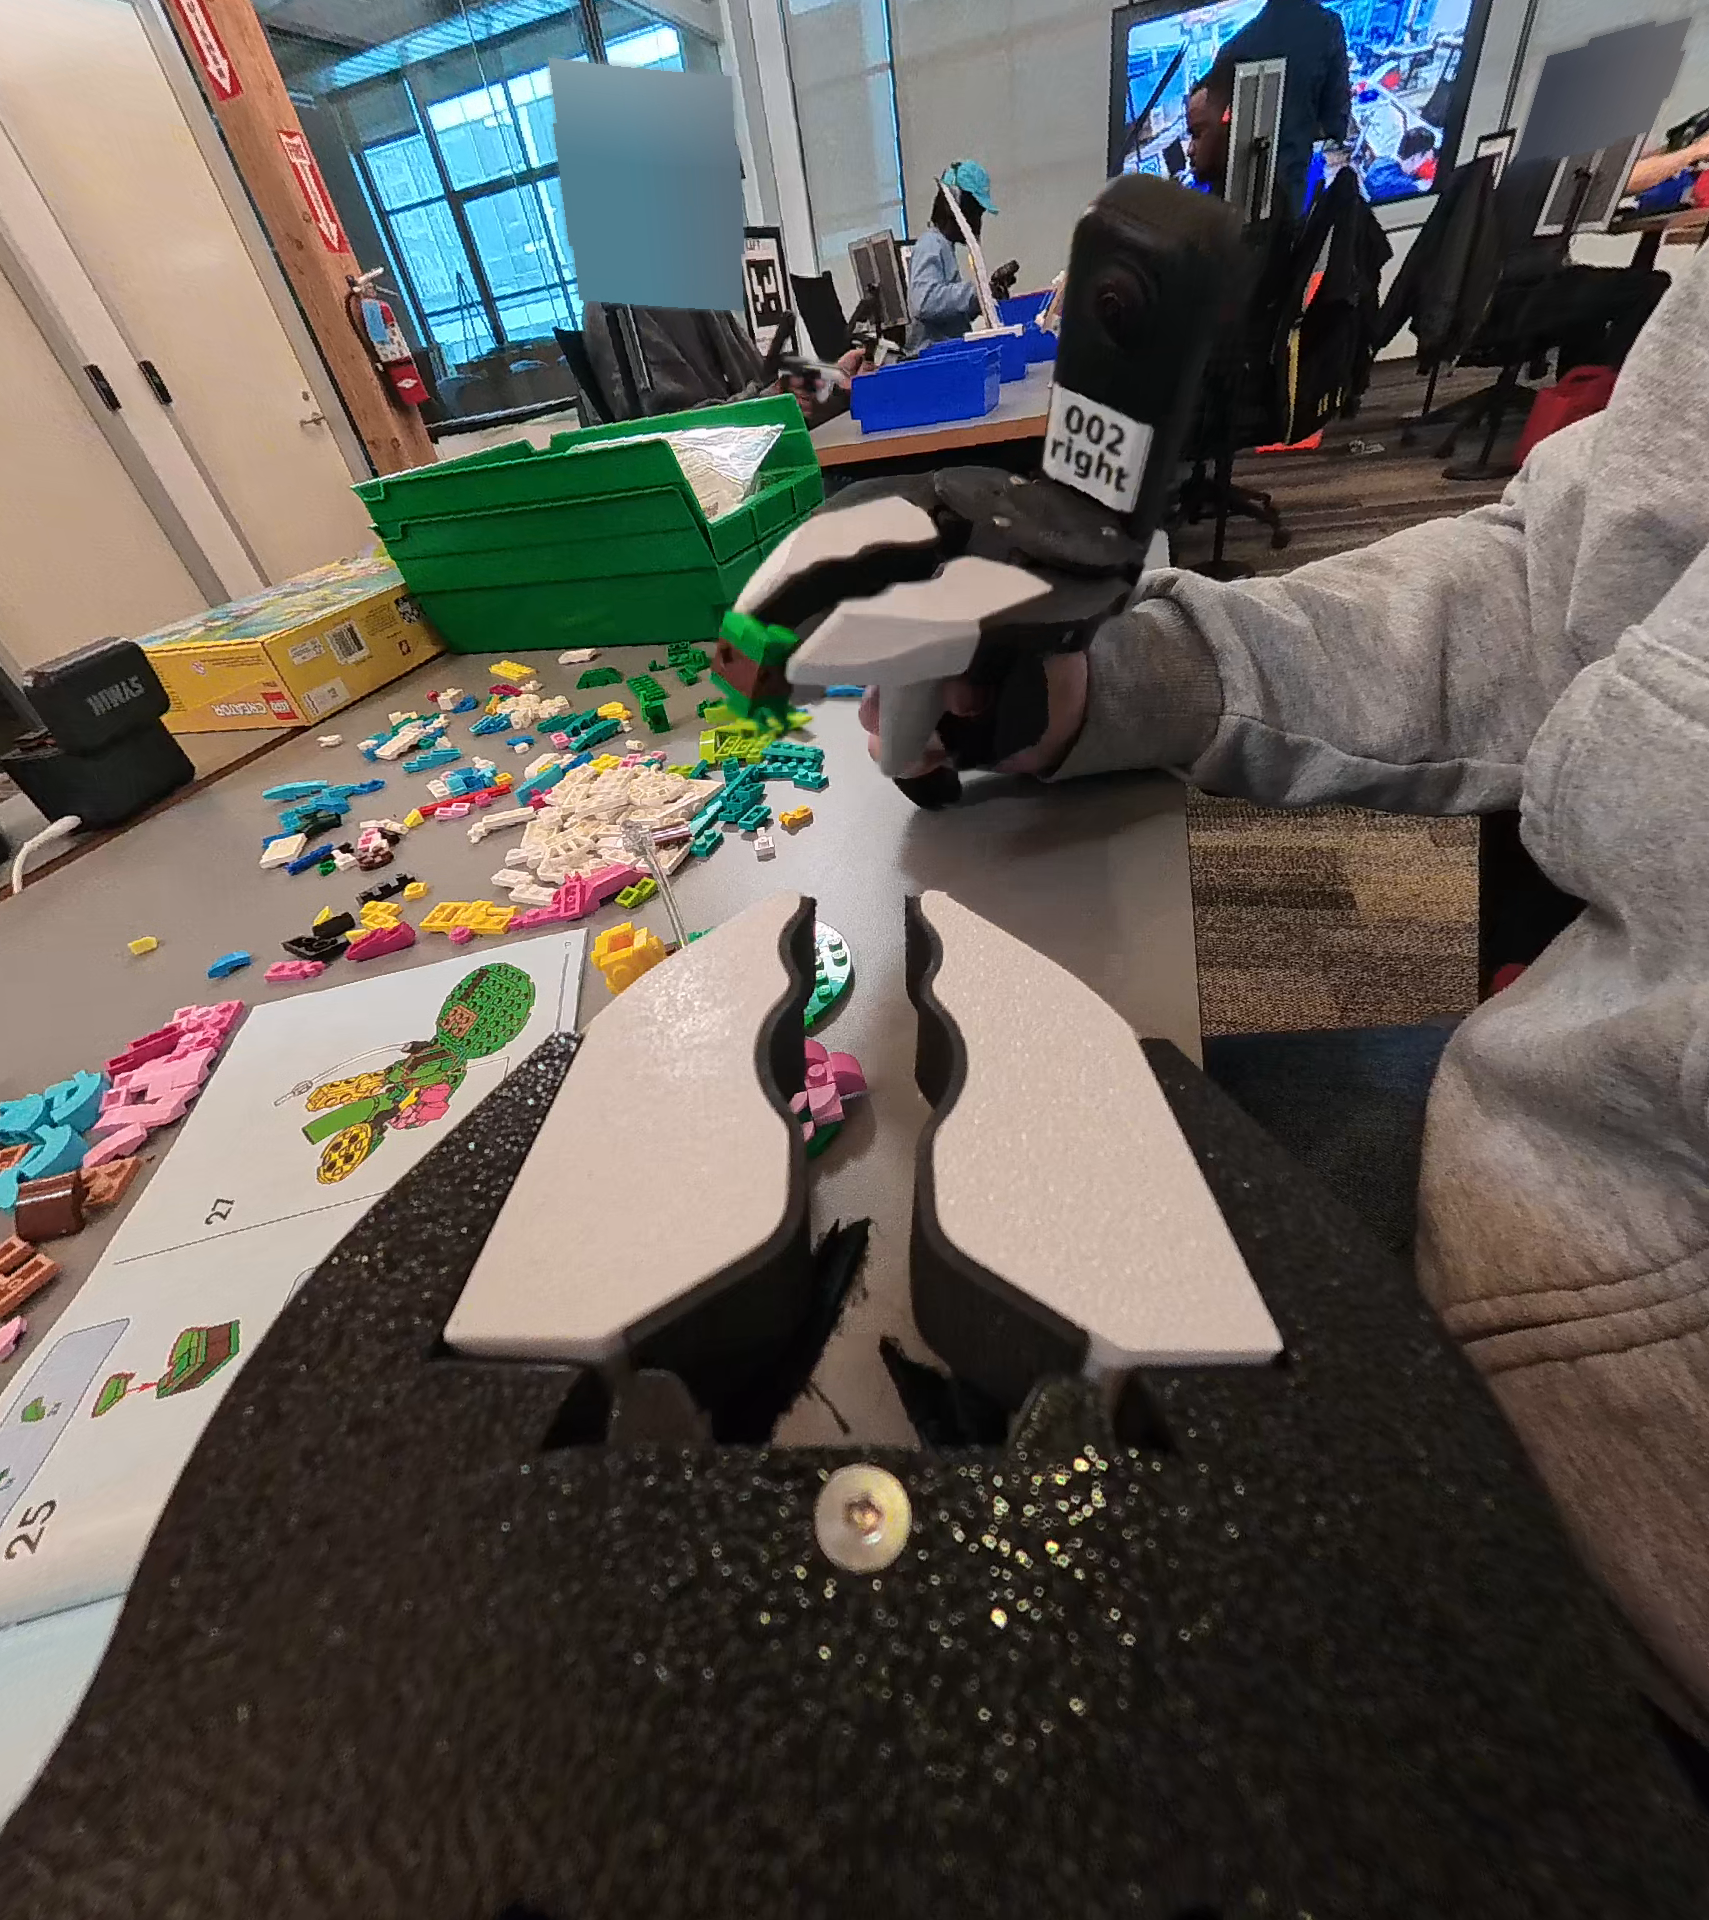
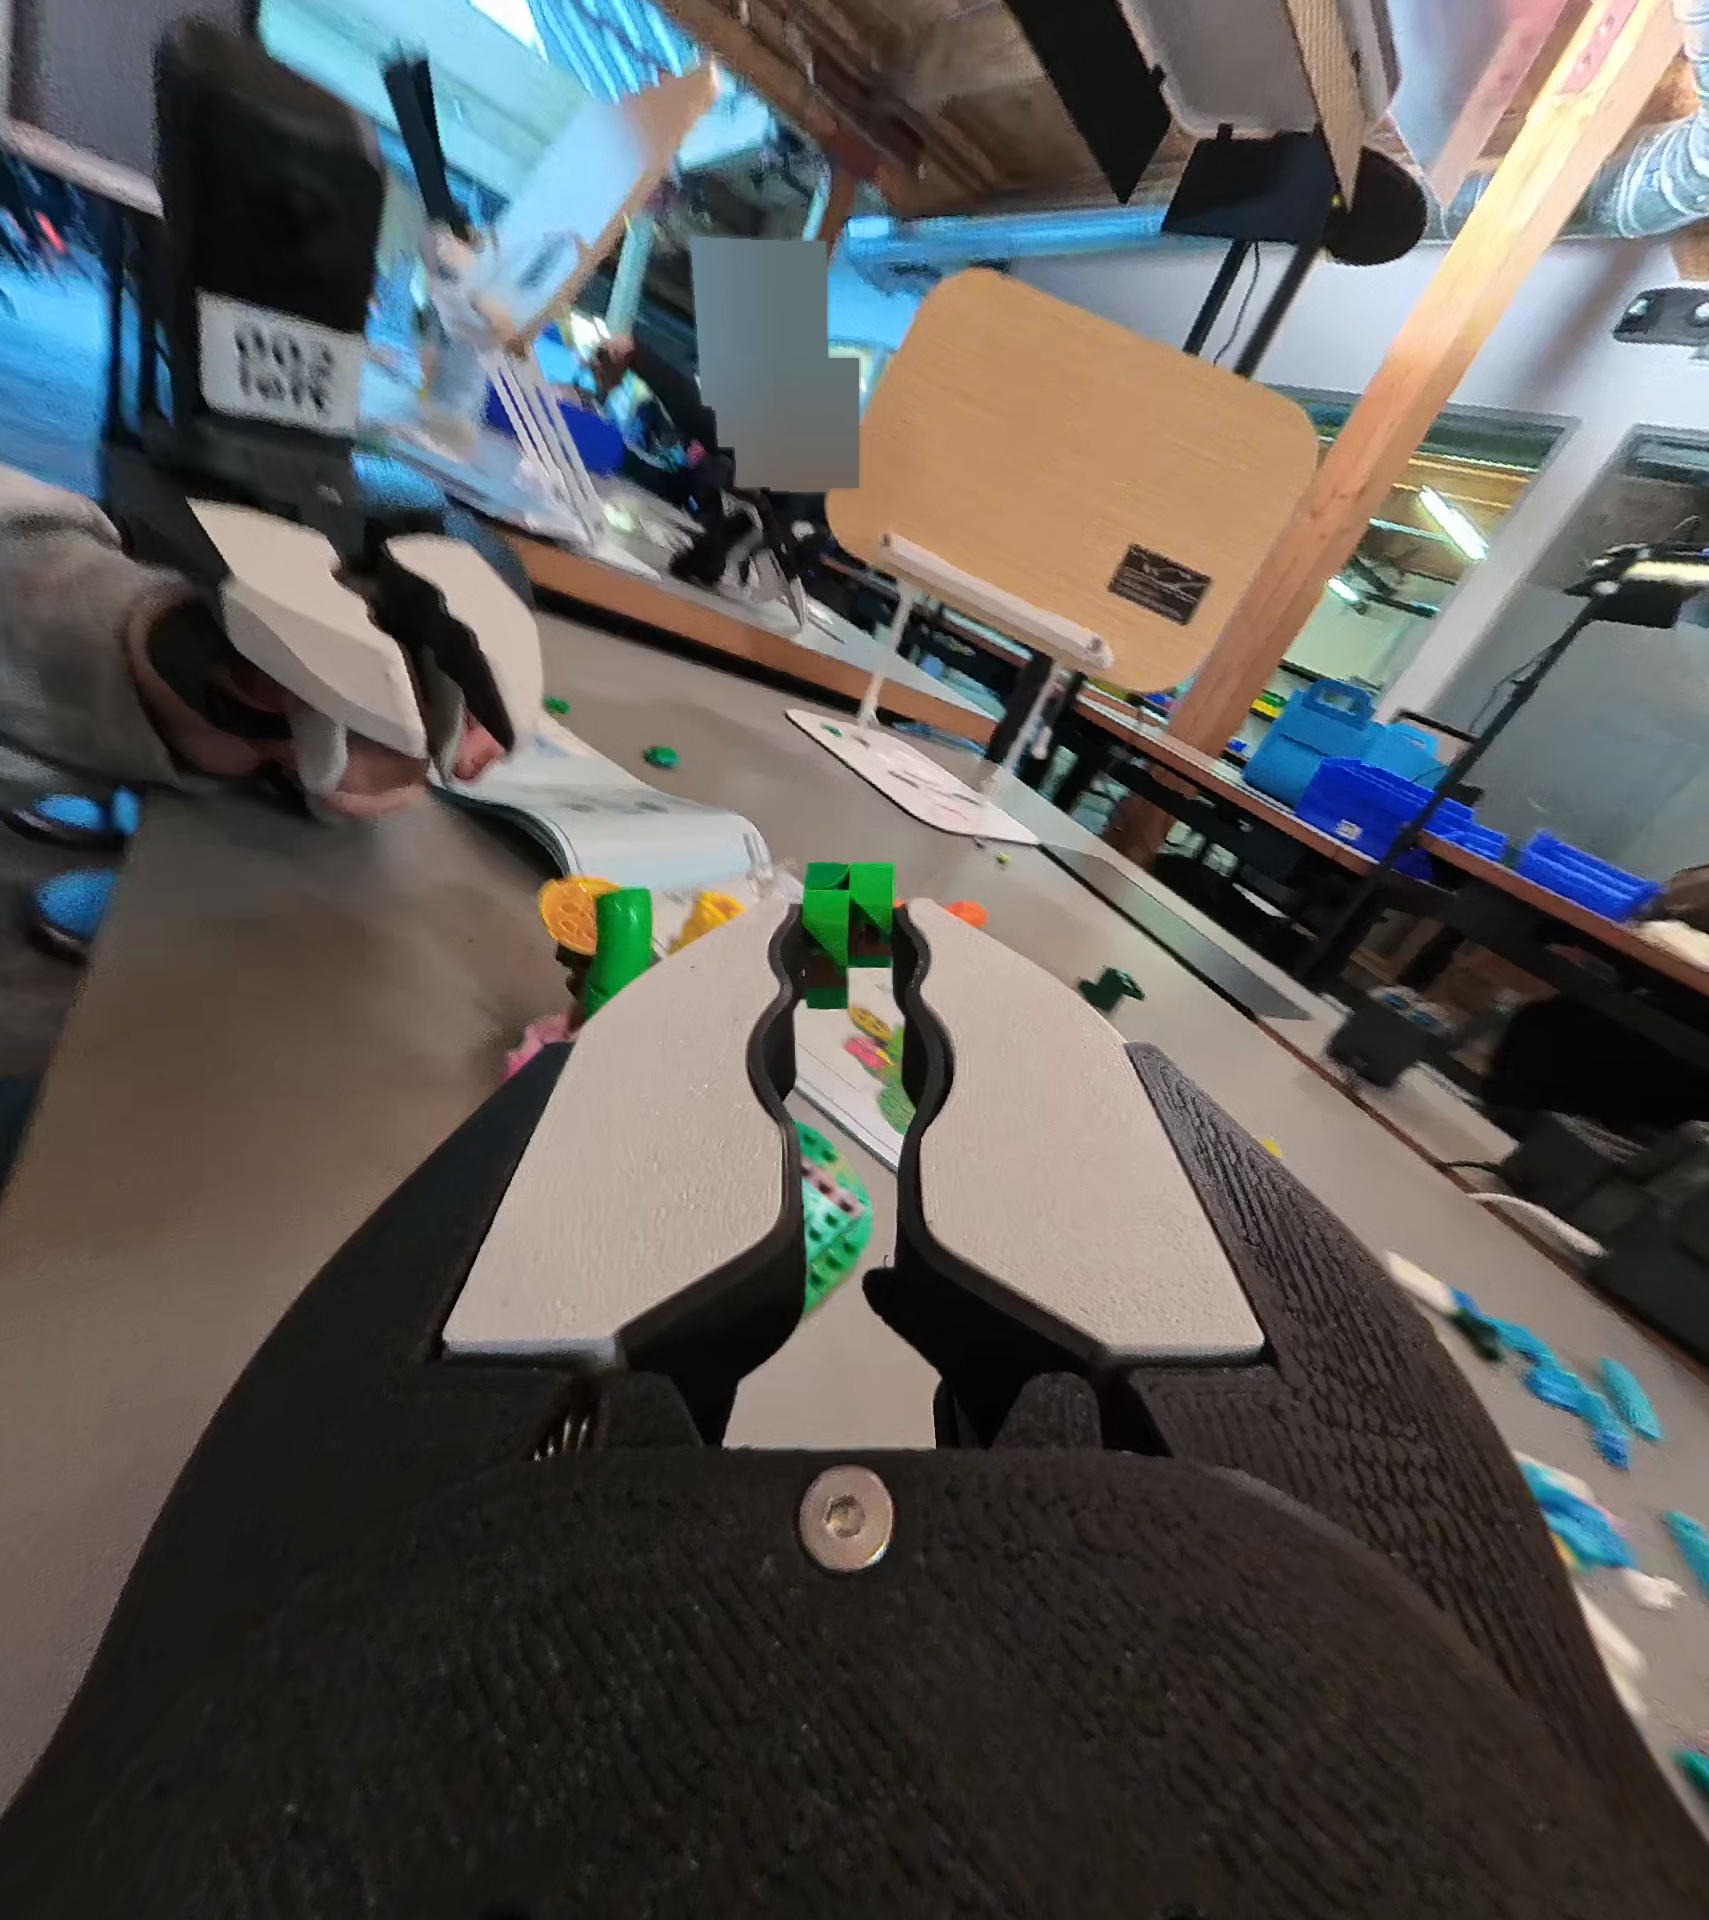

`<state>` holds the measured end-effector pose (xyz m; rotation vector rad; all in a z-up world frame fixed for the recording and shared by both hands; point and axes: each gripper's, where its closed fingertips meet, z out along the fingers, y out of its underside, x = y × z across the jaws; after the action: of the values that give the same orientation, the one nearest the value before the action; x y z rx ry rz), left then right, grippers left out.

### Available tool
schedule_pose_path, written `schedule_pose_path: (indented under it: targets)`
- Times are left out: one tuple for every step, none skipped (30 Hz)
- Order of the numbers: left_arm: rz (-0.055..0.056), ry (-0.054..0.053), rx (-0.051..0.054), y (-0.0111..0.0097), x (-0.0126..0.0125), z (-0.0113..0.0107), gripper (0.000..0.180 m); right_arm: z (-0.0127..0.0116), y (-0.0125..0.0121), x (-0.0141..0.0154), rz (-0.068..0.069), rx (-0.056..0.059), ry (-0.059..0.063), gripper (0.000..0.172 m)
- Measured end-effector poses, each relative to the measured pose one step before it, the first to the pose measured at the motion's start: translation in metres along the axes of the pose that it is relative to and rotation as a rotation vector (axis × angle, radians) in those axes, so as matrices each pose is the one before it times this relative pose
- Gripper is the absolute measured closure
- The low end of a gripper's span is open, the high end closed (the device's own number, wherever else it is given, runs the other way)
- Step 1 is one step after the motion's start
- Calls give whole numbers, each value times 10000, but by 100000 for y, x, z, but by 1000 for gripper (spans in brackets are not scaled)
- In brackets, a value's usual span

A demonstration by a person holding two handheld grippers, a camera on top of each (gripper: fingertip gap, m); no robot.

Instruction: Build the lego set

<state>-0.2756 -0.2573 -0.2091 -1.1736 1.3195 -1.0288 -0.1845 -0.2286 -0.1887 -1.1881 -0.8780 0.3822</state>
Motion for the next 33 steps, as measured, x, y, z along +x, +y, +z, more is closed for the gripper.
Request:
schedule_pose_path:
  targets:
    - [3, -3, 2, -5, 4, 1, 165, -177, -487, -47, 588, 373, -270, 158]
    - [4, 2, -1, 0, 9, -1, 165, -191, -541, -14, 697, 404, -296, 158]
    - [5, -3, 0, 0, -7, 0, 165, -220, -535, -23, 718, 409, -334, 158]
    - [5, 1, -1, -1, 8, 9, 165, -217, -517, 27, 666, 391, -278, 158]
    - [2, 2, -5, 6, 2, 6, 165, -219, -521, 43, 579, 376, -240, 157]
    - [0, 2, -2, 3, 3, -2, 165, -197, -482, -17, 561, 341, -257, 157]
    - [-4, 2, 1, 0, -4, 1, 165, -167, -430, -61, 539, 308, -263, 158]
    - [-6, 2, 0, 2, -3, 0, 165, -145, -398, -54, 487, 286, -235, 158]
    - [-4, 1, 3, -12, -7, 1, 165, -125, -334, -55, 409, 239, -203, 158]
    - [-2, -1, 6, -7, 0, -6, 165, -93, -257, -56, 334, 182, -170, 158]
    - [-2, -2, 1, 0, -10, 1, 165, -60, -160, -100, 319, 129, -192, 158]
    - [2, 0, -4, 4, -1, 7, 165, -32, -142, -115, 315, 113, -191, 158]
    - [8, -1, -3, 2, 4, 7, 165, -37, -135, -96, 265, 113, -169, 158]
    - [6, -1, -5, 4, 4, 6, 165, -25, -115, -103, 229, 98, -154, 159]
    - [2, 2, -7, 8, 1, 5, 165, -34, -103, -88, 206, 81, -136, 158]
    - [1, 2, -4, -5, 0, -4, 165, -37, -135, -60, 147, 85, -98, 158]
    - [-1, -1, 2, -2, -1, 1, 165, -52, -143, -40, 89, 99, -55, 158]
    - [-1, 2, 3, -2, -6, 2, 165, -57, -134, -14, 86, 90, -43, 158]
    - [0, 0, 0, -1, -1, 0, 165, -65, -119, 15, 80, 71, -22, 158]
    - [0, -1, 0, 0, -1, 0, 165, -35, -60, 28, 44, 36, -5, 158]
    - [-1, 3, -4, -4, -7, -3, 165, -11, 3, 8, -1, -7, -3, 158]
    - [0, 3, -6, 7, 3, 5, 165, 28, 48, -7, -16, -23, 2, 158]
    - [4, -1, -2, 2, -4, 8, 165, 38, 74, -27, -5, -43, -11, 158]
    - [5, -3, 2, -4, 3, 1, 165, 45, 86, -28, -4, -49, -17, 158]
    - [2, -1, 0, 0, -3, 0, 165, 38, 73, -16, -10, -36, -7, 158]
    - [2, 1, 0, -9, -1, -1, 165, 15, 31, -7, -11, -18, 1, 158]
    - [0, 1, 0, 0, 1, 0, 165, 5, 11, 2, 0, -5, 3, 158]
    - [0, 1, -1, 1, 1, -1, 165, -7, 0, 20, 8, 2, 2, 158]
    - [4, -3, -2, 3, -7, -2, 165, -4, -13, -2, 2, 6, -1, 158]
    - [3, 1, 0, -1, 0, 10, 165, -6, -9, 3, -4, 3, -1, 158]
    - [-1, 1, -1, -9, 1, -2, 165, 2, 13, 6, -10, -6, 8, 158]
    - [-3, -1, -3, 5, -9, -1, 165, 11, 20, 22, -14, -14, 13, 158]
    - [-1, 3, 1, -1, 4, 1, 165, 6, 21, 26, -28, -14, 24, 158]
